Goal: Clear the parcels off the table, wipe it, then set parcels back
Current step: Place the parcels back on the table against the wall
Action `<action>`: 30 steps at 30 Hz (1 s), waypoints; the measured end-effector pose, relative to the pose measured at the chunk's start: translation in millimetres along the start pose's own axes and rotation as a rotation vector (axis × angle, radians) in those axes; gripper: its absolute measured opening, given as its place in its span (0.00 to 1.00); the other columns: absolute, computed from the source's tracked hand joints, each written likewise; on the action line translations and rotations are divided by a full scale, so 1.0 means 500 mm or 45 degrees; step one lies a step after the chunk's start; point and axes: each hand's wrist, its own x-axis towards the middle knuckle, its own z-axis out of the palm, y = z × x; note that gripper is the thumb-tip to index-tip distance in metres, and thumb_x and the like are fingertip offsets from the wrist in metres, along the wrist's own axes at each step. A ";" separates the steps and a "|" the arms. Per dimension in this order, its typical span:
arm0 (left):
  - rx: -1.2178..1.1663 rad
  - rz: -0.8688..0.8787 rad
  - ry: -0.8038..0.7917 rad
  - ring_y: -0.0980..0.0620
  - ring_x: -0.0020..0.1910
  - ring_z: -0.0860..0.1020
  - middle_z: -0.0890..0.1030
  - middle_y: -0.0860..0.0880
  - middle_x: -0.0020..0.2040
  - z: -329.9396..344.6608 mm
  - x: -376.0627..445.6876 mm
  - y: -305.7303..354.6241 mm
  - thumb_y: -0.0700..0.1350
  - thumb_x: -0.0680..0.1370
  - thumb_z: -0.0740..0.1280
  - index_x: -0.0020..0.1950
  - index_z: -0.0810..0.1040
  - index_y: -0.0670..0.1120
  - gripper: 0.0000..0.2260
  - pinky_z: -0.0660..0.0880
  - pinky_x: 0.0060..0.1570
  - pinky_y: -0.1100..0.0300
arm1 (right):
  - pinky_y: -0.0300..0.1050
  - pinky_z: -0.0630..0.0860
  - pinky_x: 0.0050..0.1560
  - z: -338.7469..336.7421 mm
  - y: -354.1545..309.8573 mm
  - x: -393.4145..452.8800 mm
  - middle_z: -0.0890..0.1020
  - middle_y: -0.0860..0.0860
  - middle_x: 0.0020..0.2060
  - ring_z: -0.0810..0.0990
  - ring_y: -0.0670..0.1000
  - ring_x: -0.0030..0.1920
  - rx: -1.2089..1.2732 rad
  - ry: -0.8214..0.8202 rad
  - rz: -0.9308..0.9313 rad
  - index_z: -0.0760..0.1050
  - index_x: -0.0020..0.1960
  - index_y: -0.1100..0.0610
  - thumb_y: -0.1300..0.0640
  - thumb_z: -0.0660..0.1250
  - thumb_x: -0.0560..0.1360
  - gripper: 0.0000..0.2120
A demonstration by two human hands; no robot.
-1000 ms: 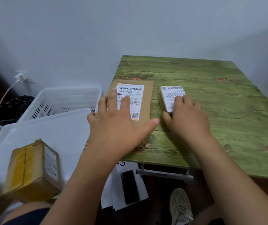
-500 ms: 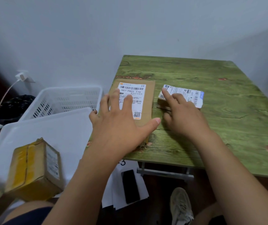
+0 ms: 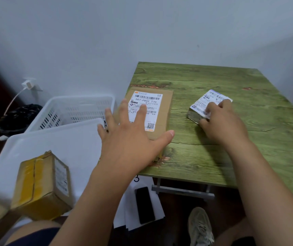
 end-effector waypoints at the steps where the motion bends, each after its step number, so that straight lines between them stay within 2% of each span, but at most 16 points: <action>1: 0.006 -0.015 0.007 0.39 0.77 0.38 0.37 0.54 0.79 -0.002 0.000 -0.004 0.79 0.68 0.50 0.78 0.45 0.62 0.43 0.45 0.74 0.37 | 0.53 0.71 0.47 -0.003 0.007 0.000 0.68 0.58 0.62 0.75 0.64 0.56 -0.006 0.005 -0.004 0.71 0.60 0.56 0.54 0.63 0.77 0.13; 4: 0.027 -0.045 0.038 0.38 0.78 0.42 0.38 0.53 0.79 -0.008 0.002 -0.016 0.79 0.68 0.50 0.79 0.43 0.60 0.44 0.49 0.74 0.38 | 0.52 0.69 0.44 -0.006 0.026 -0.004 0.72 0.57 0.60 0.75 0.64 0.55 -0.003 0.032 -0.005 0.70 0.58 0.58 0.63 0.59 0.76 0.11; 6: 0.027 -0.037 0.043 0.40 0.77 0.46 0.41 0.53 0.79 -0.009 0.004 -0.020 0.79 0.67 0.51 0.79 0.45 0.59 0.45 0.53 0.72 0.40 | 0.53 0.70 0.45 -0.007 0.032 -0.005 0.73 0.58 0.60 0.75 0.64 0.55 0.003 0.049 0.008 0.70 0.59 0.59 0.65 0.58 0.75 0.13; 8: 0.028 -0.019 0.037 0.42 0.76 0.49 0.43 0.53 0.80 -0.010 0.004 -0.023 0.79 0.66 0.51 0.79 0.47 0.59 0.46 0.57 0.70 0.43 | 0.55 0.72 0.49 -0.007 0.032 -0.007 0.74 0.59 0.61 0.74 0.64 0.57 0.050 0.082 0.010 0.70 0.60 0.59 0.65 0.59 0.75 0.14; 10: 0.037 -0.017 0.021 0.43 0.75 0.50 0.43 0.53 0.80 -0.010 0.007 -0.024 0.80 0.66 0.51 0.79 0.46 0.59 0.46 0.58 0.69 0.44 | 0.55 0.71 0.51 -0.011 0.016 -0.016 0.77 0.59 0.60 0.72 0.63 0.60 0.128 0.205 0.001 0.72 0.62 0.60 0.63 0.60 0.76 0.15; 13: 0.048 -0.033 0.040 0.41 0.74 0.52 0.44 0.52 0.79 -0.009 0.010 -0.019 0.78 0.67 0.55 0.78 0.48 0.60 0.45 0.60 0.68 0.44 | 0.53 0.72 0.48 -0.019 -0.046 -0.061 0.81 0.59 0.49 0.75 0.61 0.53 0.428 0.414 -0.155 0.78 0.54 0.59 0.61 0.63 0.75 0.10; 16: -0.055 -0.066 0.156 0.42 0.71 0.57 0.52 0.52 0.77 -0.007 0.015 -0.013 0.72 0.67 0.60 0.76 0.54 0.60 0.41 0.63 0.65 0.45 | 0.51 0.74 0.43 0.000 -0.110 -0.125 0.80 0.52 0.44 0.75 0.55 0.45 0.522 0.209 -0.408 0.76 0.51 0.56 0.54 0.62 0.75 0.08; 19: -0.222 -0.111 0.269 0.43 0.69 0.60 0.58 0.53 0.73 -0.016 0.023 -0.018 0.71 0.64 0.59 0.75 0.58 0.59 0.40 0.64 0.64 0.46 | 0.49 0.73 0.47 0.023 -0.128 -0.139 0.78 0.48 0.49 0.74 0.51 0.50 0.535 0.003 -0.477 0.74 0.56 0.53 0.46 0.60 0.78 0.13; 21: -0.321 -0.140 0.339 0.44 0.69 0.61 0.59 0.54 0.71 -0.022 0.028 -0.025 0.70 0.65 0.59 0.74 0.60 0.59 0.39 0.65 0.63 0.47 | 0.50 0.72 0.57 0.030 -0.123 -0.124 0.77 0.49 0.58 0.72 0.52 0.59 0.486 -0.101 -0.442 0.72 0.63 0.53 0.43 0.59 0.80 0.18; 23: -0.468 -0.183 0.383 0.46 0.69 0.62 0.61 0.54 0.70 -0.025 0.037 -0.037 0.71 0.64 0.59 0.74 0.62 0.59 0.39 0.65 0.64 0.48 | 0.51 0.66 0.68 0.038 -0.114 -0.109 0.71 0.51 0.69 0.66 0.53 0.69 0.370 -0.225 -0.423 0.65 0.72 0.52 0.41 0.59 0.79 0.25; 25: -0.634 -0.213 0.413 0.47 0.69 0.65 0.62 0.55 0.68 -0.022 0.048 -0.049 0.71 0.64 0.61 0.73 0.65 0.59 0.39 0.66 0.65 0.49 | 0.53 0.61 0.73 0.043 -0.104 -0.099 0.63 0.51 0.75 0.59 0.55 0.74 0.305 -0.319 -0.398 0.59 0.76 0.51 0.40 0.59 0.79 0.30; 30: -0.730 -0.187 0.452 0.48 0.68 0.67 0.63 0.55 0.68 -0.011 0.055 -0.051 0.70 0.65 0.62 0.73 0.66 0.57 0.38 0.68 0.63 0.50 | 0.56 0.54 0.77 0.049 -0.067 -0.066 0.55 0.53 0.79 0.51 0.56 0.78 0.308 -0.315 -0.283 0.53 0.79 0.52 0.41 0.61 0.78 0.35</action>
